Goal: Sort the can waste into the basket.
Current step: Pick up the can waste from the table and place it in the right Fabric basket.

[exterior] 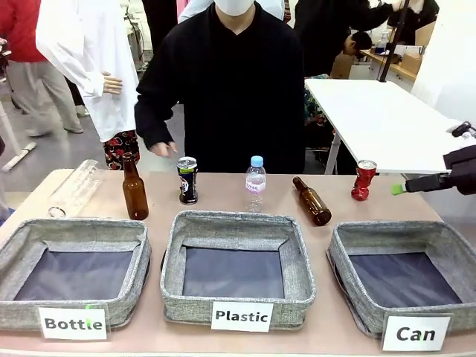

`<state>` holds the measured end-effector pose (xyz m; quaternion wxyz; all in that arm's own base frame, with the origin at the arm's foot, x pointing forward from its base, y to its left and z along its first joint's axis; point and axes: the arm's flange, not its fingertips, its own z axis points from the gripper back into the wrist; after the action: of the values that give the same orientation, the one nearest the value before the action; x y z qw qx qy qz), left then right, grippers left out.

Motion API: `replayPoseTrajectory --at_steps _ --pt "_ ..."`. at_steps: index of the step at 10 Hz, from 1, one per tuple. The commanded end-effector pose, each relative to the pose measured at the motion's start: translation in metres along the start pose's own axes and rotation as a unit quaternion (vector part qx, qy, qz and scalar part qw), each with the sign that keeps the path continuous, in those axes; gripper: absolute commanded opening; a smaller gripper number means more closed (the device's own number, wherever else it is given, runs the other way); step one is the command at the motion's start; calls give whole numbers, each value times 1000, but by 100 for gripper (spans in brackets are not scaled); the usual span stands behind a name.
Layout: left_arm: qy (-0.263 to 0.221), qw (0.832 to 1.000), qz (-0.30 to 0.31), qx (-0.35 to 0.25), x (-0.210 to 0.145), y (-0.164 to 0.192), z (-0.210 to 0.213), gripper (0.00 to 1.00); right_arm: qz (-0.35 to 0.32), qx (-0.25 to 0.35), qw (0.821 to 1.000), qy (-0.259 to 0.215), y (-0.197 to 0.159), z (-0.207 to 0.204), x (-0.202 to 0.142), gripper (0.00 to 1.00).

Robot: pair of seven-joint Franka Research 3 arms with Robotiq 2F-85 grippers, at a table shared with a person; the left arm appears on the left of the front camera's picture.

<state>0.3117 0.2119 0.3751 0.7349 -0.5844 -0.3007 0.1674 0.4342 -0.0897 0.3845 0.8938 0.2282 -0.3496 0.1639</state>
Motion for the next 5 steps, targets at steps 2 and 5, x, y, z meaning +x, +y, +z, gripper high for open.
replayPoseTrajectory --at_steps 2,5 --pt "-6 1000 -12 -11 0 1 0 100 -10 -4 1000 -16 -2 9 6 100" --pt "-6 1000 -12 -11 0 1 0 100 -30 -45 997 -48 -37 1 11 100"
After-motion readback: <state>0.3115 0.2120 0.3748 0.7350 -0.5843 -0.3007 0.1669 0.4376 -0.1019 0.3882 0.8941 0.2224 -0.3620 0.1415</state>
